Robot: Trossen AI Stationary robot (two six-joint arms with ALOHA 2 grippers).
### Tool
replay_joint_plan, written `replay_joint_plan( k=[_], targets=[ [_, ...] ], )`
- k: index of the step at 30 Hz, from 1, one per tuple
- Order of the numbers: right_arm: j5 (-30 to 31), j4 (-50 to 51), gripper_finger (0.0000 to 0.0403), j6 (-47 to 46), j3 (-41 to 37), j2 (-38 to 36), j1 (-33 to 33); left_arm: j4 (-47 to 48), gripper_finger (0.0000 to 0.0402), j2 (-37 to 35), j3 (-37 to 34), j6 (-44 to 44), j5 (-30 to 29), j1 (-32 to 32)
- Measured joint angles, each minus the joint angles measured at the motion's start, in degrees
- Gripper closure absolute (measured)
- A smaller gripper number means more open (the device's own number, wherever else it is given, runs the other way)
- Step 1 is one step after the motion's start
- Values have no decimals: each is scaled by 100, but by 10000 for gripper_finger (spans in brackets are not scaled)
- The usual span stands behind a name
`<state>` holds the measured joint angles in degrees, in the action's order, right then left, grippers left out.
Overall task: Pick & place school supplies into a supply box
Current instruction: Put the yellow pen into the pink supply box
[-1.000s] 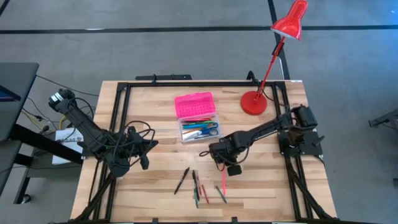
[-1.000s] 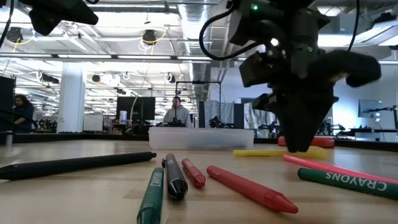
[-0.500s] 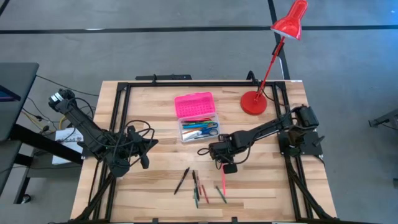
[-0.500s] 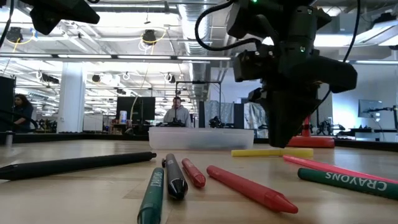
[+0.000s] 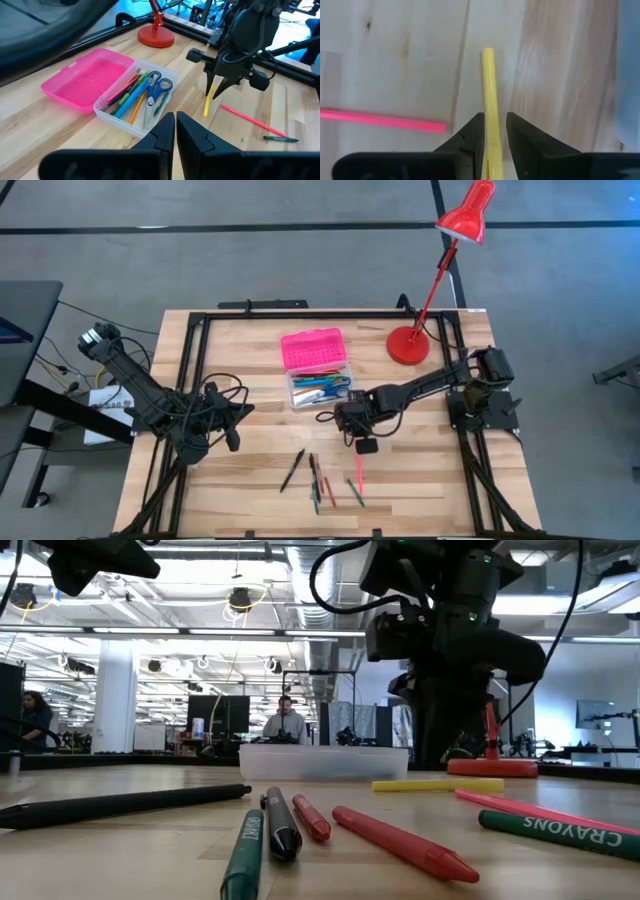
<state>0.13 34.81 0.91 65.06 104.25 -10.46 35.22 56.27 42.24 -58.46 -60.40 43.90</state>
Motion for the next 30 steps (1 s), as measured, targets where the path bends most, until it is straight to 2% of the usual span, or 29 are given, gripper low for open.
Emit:
replay_joint_plan(
  k=[12,20,30],
  targets=[
    [-24,-61,329,255,-70,4,0,7,391,-2,0,-35,2,0],
    [-23,-243,329,28,-532,9,-42,22,391,0,0,-33,0,0],
    [72,-340,332,-144,-624,-4,-33,97,391,-1,0,-52,-55,0]
  ],
)
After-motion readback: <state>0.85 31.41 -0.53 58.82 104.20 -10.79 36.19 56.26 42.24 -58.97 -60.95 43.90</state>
